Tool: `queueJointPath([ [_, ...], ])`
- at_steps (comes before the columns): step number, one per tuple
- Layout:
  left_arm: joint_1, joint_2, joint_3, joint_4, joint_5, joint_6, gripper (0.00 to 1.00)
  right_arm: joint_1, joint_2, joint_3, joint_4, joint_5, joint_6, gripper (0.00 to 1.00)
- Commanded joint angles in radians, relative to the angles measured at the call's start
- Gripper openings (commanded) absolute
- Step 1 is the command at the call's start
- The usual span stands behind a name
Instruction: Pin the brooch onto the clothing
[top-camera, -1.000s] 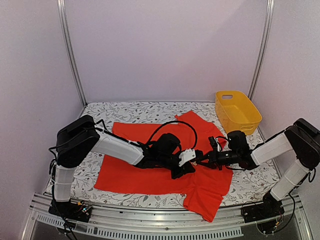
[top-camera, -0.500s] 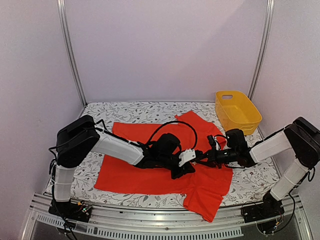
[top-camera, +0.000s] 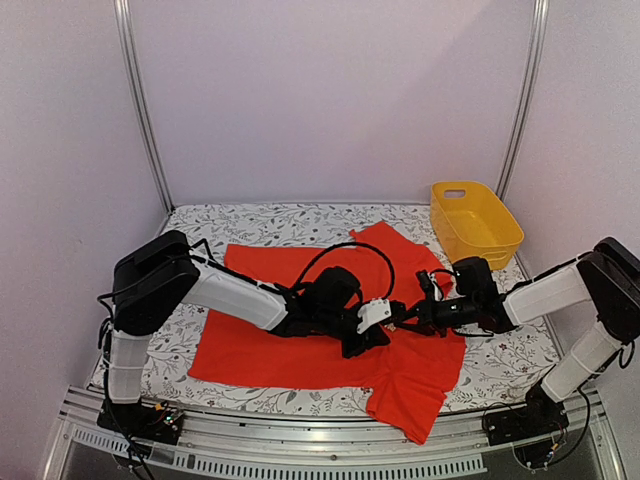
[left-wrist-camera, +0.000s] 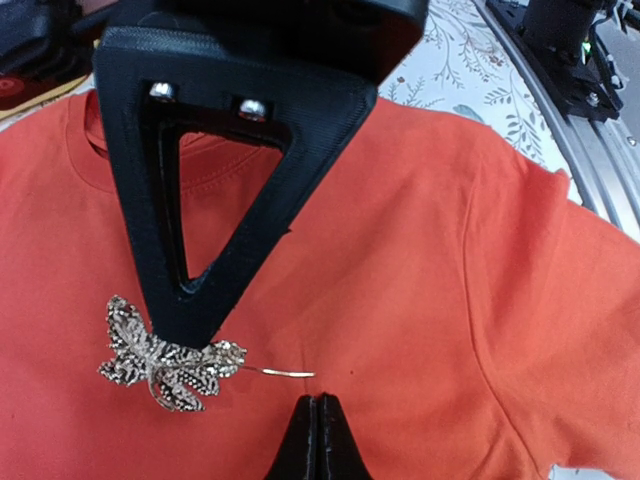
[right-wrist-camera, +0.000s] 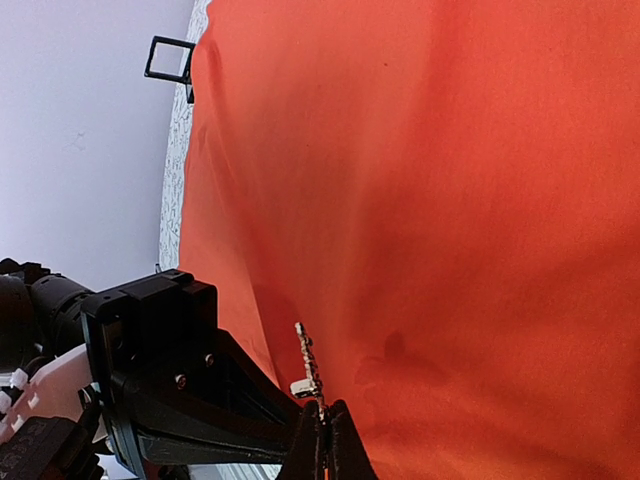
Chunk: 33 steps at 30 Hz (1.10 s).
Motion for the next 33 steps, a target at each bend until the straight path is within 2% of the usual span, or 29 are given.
queueJointPath([
  [1, 0.007, -0.031, -0.011, 0.017, -0.007, 0.007, 0.0, -0.005, -0.015, -0.007, -0.002, 0.005, -0.015, 0.0],
  [18, 0.005, -0.033, -0.013, 0.023, -0.014, 0.006, 0.0, 0.017, 0.048, -0.034, 0.123, -0.021, 0.056, 0.0],
  [33, 0.006, -0.046, -0.03, 0.033, -0.035, 0.014, 0.0, 0.02, 0.018, -0.064, 0.085, -0.02, 0.052, 0.0],
])
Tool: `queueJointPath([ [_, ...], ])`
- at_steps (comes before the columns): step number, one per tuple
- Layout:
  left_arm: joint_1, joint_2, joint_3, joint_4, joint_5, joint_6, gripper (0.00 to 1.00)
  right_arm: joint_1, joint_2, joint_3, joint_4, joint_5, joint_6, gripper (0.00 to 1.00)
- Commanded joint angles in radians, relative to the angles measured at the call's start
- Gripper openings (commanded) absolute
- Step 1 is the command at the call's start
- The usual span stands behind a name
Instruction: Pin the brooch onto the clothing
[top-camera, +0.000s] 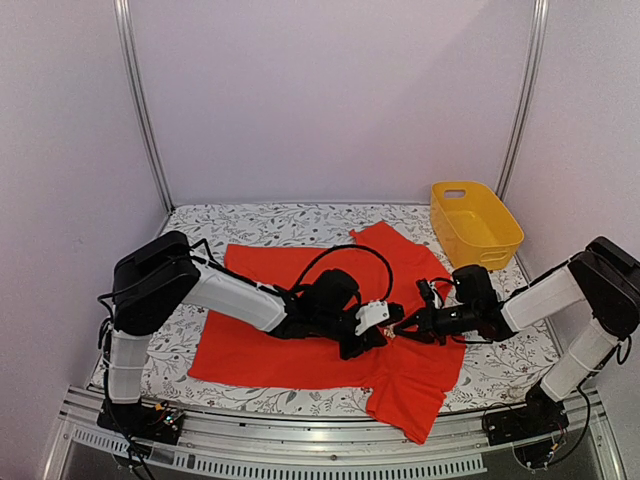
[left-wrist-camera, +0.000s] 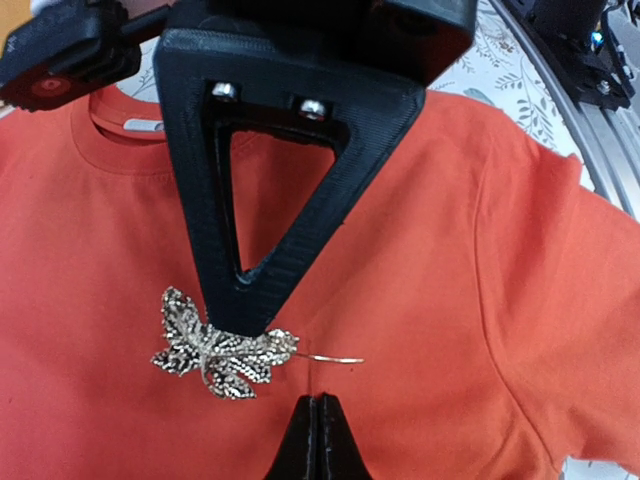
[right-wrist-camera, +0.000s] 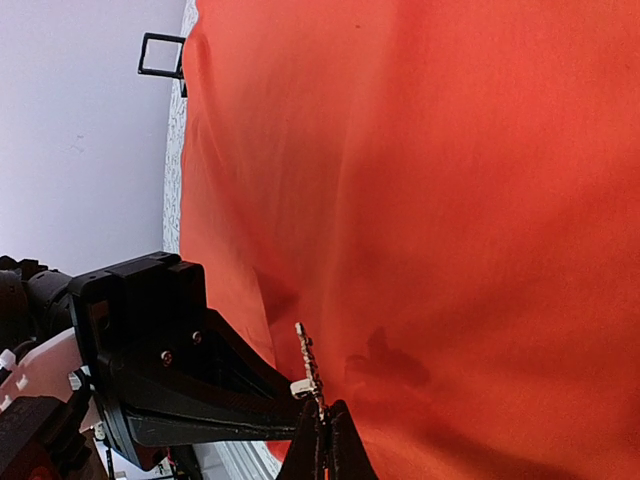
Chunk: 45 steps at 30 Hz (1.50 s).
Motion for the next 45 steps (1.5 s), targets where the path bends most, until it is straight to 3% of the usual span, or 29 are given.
queueJointPath([
  [1, 0.007, -0.047, -0.013, 0.032, -0.004, 0.011, 0.0, 0.007, -0.018, -0.012, -0.009, -0.008, -0.007, 0.0],
  [10, 0.007, -0.055, -0.025, 0.038, 0.014, 0.004, 0.0, 0.007, -0.012, 0.064, -0.031, 0.005, -0.028, 0.0],
  [45, 0.006, -0.052, -0.012, 0.03, 0.016, 0.01, 0.0, 0.019, 0.011, 0.034, 0.002, -0.014, -0.009, 0.0],
])
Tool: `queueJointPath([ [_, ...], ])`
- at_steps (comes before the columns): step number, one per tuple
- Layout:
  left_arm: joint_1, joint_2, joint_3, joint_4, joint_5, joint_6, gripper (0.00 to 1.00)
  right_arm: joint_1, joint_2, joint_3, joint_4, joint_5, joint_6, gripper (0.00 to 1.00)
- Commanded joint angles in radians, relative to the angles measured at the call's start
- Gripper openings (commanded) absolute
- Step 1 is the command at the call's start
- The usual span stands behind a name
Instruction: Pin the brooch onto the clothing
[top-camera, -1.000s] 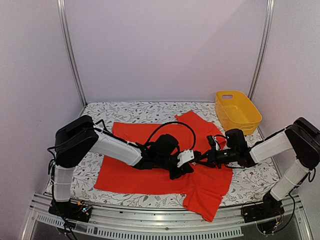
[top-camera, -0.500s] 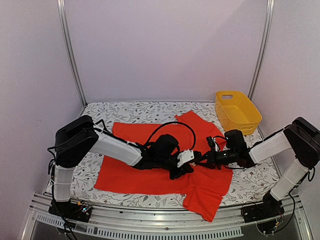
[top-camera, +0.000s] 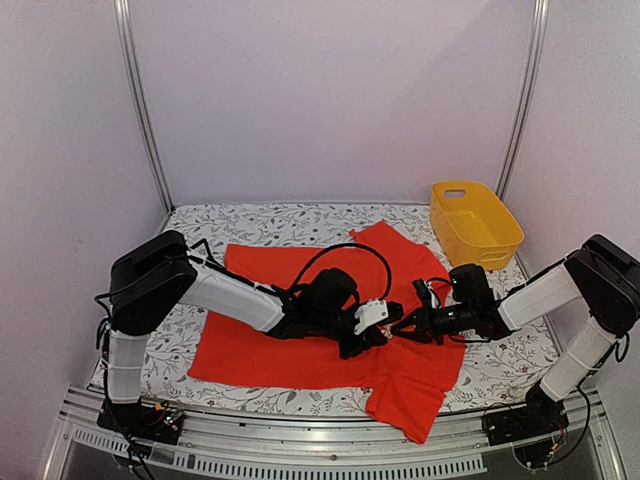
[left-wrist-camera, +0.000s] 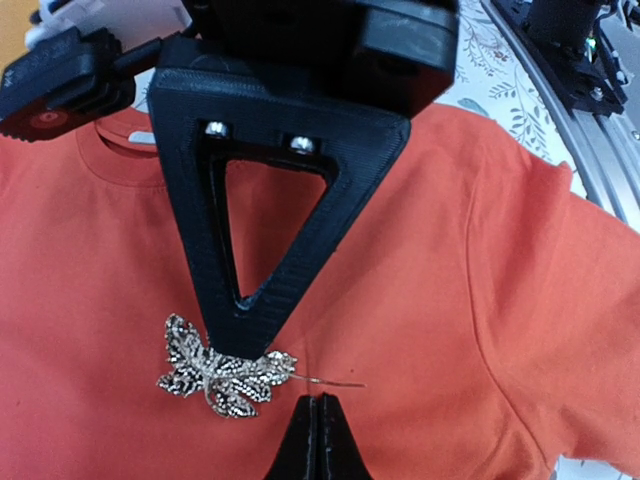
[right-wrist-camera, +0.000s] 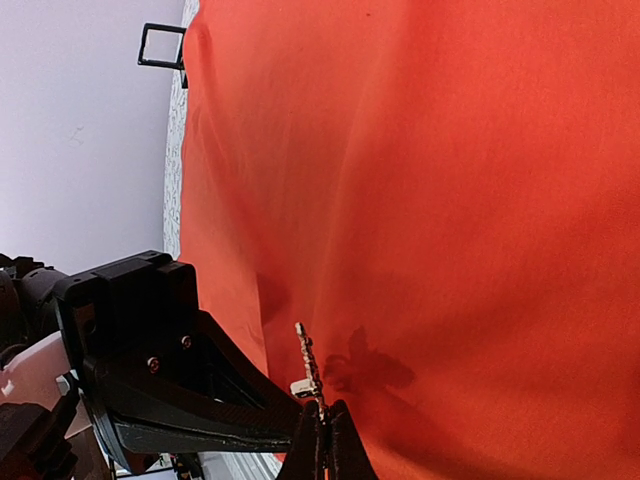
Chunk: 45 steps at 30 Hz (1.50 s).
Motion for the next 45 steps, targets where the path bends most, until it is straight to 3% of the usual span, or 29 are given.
queueJointPath([
  [1, 0.006, -0.037, 0.007, 0.006, 0.01, 0.01, 0.0, 0.008, -0.012, 0.023, 0.009, 0.002, -0.005, 0.0],
  [45, 0.005, -0.044, -0.002, 0.008, 0.013, 0.012, 0.0, -0.006, -0.016, 0.061, -0.06, 0.032, -0.058, 0.0],
])
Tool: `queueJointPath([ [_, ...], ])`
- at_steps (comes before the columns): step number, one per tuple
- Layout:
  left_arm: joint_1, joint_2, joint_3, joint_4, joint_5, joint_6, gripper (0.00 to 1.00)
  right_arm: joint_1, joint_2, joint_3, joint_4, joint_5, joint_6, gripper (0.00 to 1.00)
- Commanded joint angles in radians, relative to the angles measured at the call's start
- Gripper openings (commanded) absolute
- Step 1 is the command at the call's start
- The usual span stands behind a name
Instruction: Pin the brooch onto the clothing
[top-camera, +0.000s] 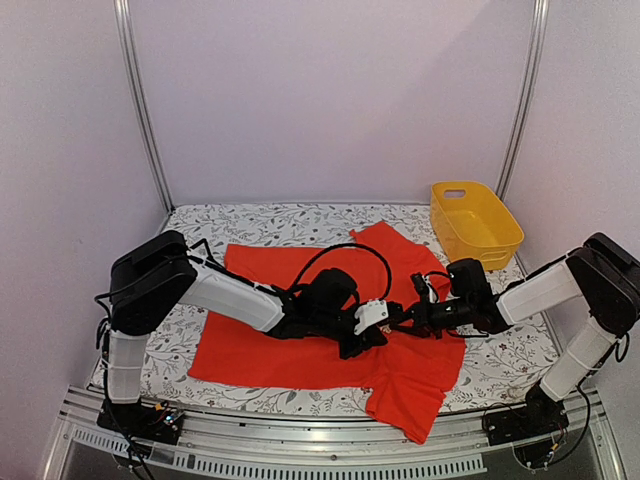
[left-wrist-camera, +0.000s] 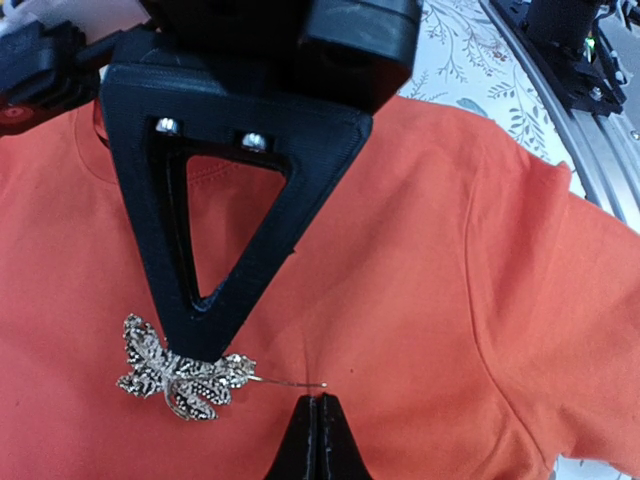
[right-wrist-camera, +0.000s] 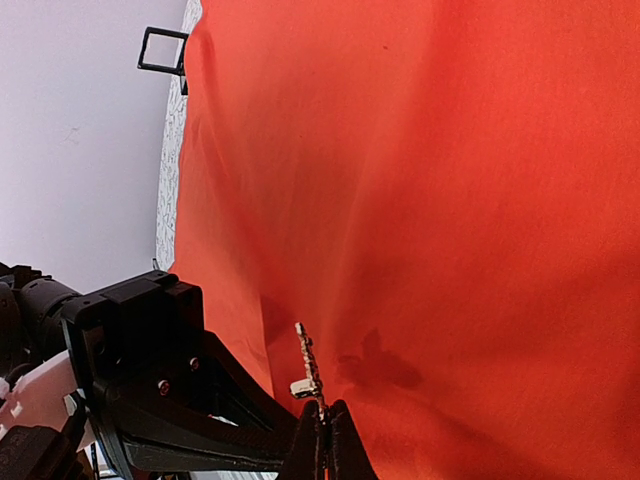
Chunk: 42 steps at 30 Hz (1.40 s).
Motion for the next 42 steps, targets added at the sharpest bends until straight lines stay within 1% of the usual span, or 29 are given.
queueJointPath([
  [1, 0.006, -0.044, -0.001, 0.009, 0.01, 0.012, 0.0, -0.004, -0.016, 0.014, -0.007, 0.009, -0.013, 0.0],
  [16, 0.005, -0.043, -0.01, 0.014, 0.003, 0.004, 0.0, -0.005, -0.013, 0.035, -0.018, 0.011, -0.025, 0.0],
  [32, 0.005, -0.048, -0.014, 0.028, -0.002, 0.002, 0.0, -0.006, -0.025, -0.01, -0.017, 0.009, -0.015, 0.0],
  [42, 0.005, -0.051, -0.022, 0.029, -0.009, 0.003, 0.0, -0.006, -0.014, -0.008, -0.012, 0.004, -0.019, 0.0],
])
